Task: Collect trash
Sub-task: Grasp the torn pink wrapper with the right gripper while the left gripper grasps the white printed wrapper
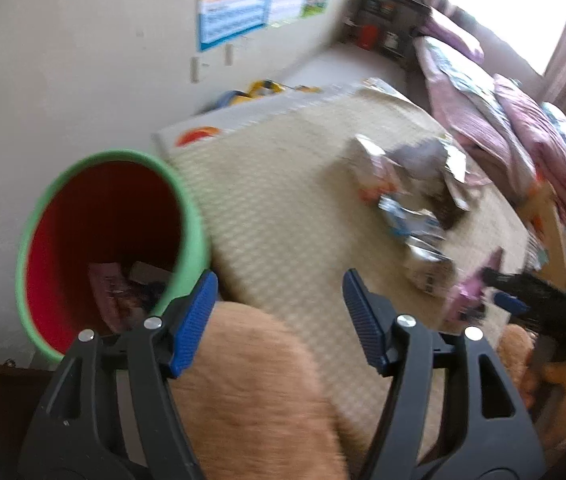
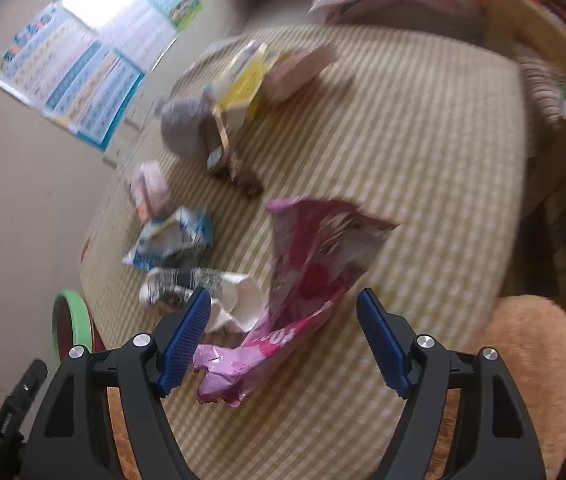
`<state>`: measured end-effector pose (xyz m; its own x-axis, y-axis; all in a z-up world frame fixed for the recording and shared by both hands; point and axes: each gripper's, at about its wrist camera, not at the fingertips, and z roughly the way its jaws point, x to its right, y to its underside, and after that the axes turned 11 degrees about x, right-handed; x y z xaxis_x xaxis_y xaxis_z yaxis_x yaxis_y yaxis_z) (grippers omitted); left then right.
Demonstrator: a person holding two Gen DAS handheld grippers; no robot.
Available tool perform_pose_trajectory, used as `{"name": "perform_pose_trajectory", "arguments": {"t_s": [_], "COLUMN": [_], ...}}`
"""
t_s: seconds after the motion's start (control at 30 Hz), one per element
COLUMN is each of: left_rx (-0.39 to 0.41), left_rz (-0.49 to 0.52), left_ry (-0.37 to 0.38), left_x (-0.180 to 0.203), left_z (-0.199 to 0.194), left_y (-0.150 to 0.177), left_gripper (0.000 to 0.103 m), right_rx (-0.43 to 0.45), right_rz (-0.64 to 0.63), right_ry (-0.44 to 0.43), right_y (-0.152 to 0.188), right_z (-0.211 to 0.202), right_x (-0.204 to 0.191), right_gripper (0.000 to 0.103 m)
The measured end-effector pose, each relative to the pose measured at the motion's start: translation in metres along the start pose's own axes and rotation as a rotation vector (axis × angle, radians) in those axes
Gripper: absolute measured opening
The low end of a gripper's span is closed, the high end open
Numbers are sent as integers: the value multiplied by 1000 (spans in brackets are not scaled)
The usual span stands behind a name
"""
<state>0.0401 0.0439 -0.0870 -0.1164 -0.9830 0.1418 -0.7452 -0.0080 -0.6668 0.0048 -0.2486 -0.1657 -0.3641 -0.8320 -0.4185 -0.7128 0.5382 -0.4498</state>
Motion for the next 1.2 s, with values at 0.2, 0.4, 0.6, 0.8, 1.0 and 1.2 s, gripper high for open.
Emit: {"name": "perform_pose_trajectory", "arguments": {"t_s": [0.2, 0.4, 0.6, 0.8, 1.0, 1.2], "left_rx": [-86, -129, -107, -168, -224, -233], "left_rz": [50, 116, 313, 275, 293, 301], "left_ry": [99, 124, 110, 112, 86, 87], "left_x": [55, 104, 146, 155, 161, 159], "left_z": [20, 52, 76, 105, 124, 121], "left_y": [6, 11, 19, 17, 28, 37], "left_gripper": [63, 63, 79, 87, 86, 76], "right_rx": [34, 177, 132, 124, 120, 120], "right_rz": [-100, -118, -13, -36, -22, -25], "right_ry": [-15, 50, 19, -3, -15, -12], "right_y": [6, -7, -3, -4, -4, -3], "right_z": [-11, -34, -21, -19, -17, -16], "right_x": [4, 31, 56, 50, 53, 52], "right_gripper": [22, 22, 22, 22, 22, 22]}}
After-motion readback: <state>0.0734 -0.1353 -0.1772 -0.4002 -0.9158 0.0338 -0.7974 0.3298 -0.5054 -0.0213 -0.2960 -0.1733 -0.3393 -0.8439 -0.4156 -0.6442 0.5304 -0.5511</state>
